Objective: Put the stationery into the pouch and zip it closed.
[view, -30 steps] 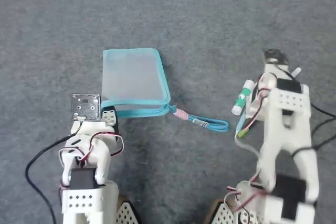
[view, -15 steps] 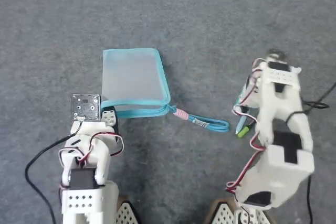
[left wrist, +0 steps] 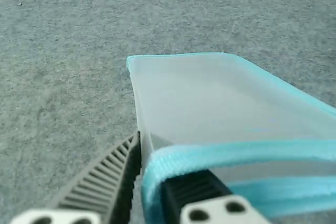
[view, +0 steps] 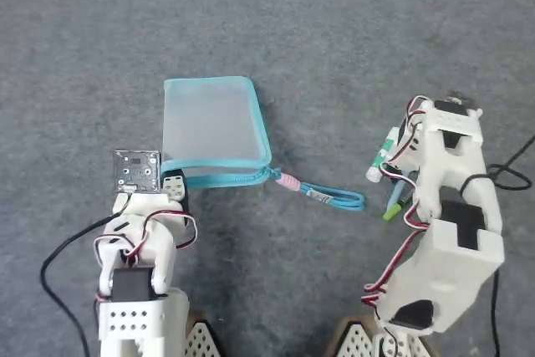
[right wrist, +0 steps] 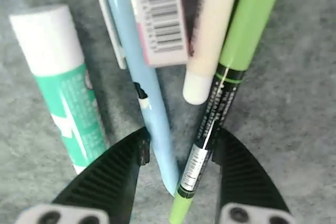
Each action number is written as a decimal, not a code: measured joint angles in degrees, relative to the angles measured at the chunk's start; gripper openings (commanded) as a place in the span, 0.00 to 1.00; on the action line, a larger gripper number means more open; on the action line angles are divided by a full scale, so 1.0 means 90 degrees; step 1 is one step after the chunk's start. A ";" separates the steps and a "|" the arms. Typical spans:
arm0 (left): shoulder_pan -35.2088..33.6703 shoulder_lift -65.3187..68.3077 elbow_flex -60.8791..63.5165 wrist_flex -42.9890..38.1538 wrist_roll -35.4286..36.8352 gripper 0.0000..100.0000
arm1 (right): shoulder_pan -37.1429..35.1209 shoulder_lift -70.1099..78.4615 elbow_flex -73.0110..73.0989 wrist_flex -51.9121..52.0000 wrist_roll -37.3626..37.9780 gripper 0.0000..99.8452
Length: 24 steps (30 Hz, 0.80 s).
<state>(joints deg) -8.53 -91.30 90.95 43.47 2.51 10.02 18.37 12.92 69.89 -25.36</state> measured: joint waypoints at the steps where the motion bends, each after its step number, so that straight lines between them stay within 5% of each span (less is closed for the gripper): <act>1: 0.0000 0.0000 0.0000 0.0000 0.0000 0.01 | 0.0020 0.0000 0.0000 0.0010 0.0000 0.17; 11: 0.0000 0.0000 0.0000 0.0000 0.0000 0.01 | 0.0303 0.0010 -0.0781 0.0576 0.1729 0.26; 20: 0.0000 0.0000 0.0000 0.0000 0.0000 0.01 | 0.0322 0.0010 -0.0928 0.0811 0.1280 0.25; 24: 0.0000 0.0000 0.0000 0.0000 0.0000 0.01 | 0.0498 0.0010 -0.0371 0.0654 0.0957 0.17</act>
<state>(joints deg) -8.53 -91.30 90.95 43.47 2.51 14.51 18.46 9.58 75.78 -16.75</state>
